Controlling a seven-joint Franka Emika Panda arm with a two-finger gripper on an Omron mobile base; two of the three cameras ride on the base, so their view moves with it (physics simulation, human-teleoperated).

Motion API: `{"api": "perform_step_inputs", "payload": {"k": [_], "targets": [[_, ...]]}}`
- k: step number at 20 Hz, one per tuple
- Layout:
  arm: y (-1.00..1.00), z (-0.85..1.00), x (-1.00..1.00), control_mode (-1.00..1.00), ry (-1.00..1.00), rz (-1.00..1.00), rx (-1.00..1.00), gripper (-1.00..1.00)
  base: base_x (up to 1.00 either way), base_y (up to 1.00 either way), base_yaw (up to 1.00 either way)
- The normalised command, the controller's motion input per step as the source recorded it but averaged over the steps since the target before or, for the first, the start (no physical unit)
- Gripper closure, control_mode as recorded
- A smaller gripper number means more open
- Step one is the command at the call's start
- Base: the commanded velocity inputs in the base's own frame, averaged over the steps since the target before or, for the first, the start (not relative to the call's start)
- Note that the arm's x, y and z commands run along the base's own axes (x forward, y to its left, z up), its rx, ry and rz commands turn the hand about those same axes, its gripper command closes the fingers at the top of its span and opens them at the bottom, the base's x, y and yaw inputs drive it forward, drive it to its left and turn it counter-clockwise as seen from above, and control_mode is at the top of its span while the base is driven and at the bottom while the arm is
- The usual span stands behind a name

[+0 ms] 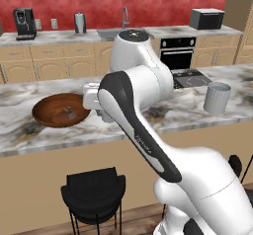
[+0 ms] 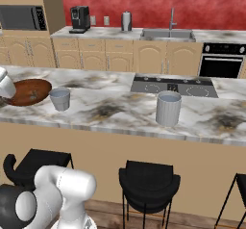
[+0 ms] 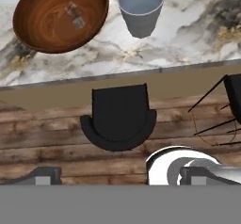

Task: There are four ice cubes in the ice bowl. Place two ice cubes in each glass of water.

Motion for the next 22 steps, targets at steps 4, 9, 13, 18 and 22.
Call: {"api": "perform_step_inputs", "payload": {"k": [4, 9, 13, 18, 22], "targets": [[0.36, 0.04, 0.13, -1.00, -0.01, 0.36, -0.03, -1.00, 0.00, 0.00, 0.00], [0.10, 0.00, 0.20, -1.00, -0.01, 0.32, -0.01, -1.00, 0.00, 0.00, 0.00], [0.00, -0.01, 0.02, -1.00, -0.15, 0.17, -0.02, -1.00, 0.00, 0.00, 0.00], [-0.01, -0.08, 0.02, -1.00, -0.14, 0.08, -0.01, -1.00, 0.00, 0.00, 0.00], [0.00, -0.13, 0.24, -1.00, -0.01, 0.04, -0.02, -1.00, 0.00, 0.00, 0.00]]}}
